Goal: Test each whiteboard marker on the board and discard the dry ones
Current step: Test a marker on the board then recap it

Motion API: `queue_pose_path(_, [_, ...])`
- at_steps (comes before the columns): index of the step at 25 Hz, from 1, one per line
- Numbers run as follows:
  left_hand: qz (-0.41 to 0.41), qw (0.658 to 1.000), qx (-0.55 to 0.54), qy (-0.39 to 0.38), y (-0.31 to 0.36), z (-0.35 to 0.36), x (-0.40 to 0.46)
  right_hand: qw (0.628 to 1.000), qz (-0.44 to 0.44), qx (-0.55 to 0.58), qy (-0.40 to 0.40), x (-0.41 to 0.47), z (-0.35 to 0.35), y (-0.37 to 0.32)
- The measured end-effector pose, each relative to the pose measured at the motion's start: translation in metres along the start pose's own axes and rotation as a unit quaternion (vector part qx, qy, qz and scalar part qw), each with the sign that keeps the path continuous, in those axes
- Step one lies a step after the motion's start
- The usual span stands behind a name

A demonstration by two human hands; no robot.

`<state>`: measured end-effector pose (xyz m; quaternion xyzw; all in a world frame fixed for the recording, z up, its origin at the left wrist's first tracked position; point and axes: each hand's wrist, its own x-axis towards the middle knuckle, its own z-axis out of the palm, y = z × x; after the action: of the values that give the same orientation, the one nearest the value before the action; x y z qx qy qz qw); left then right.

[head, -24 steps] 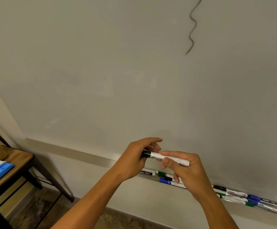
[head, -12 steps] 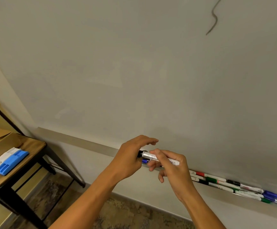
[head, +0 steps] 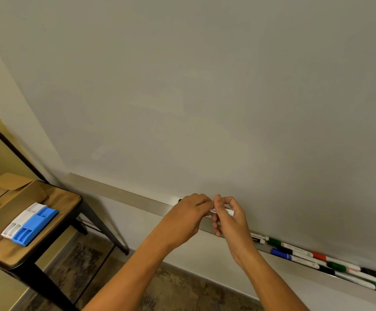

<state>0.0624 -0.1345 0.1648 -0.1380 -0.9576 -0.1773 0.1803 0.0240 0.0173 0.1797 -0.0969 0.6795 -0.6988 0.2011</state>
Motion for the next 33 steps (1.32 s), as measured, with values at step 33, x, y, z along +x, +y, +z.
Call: queue_pose_path(33, [-0.275, 0.937, 0.087, -0.199, -0.406, 0.002, -0.129, 0.967, 0.202, -0.150, -0.046, 0.127, 0.113, 0.113])
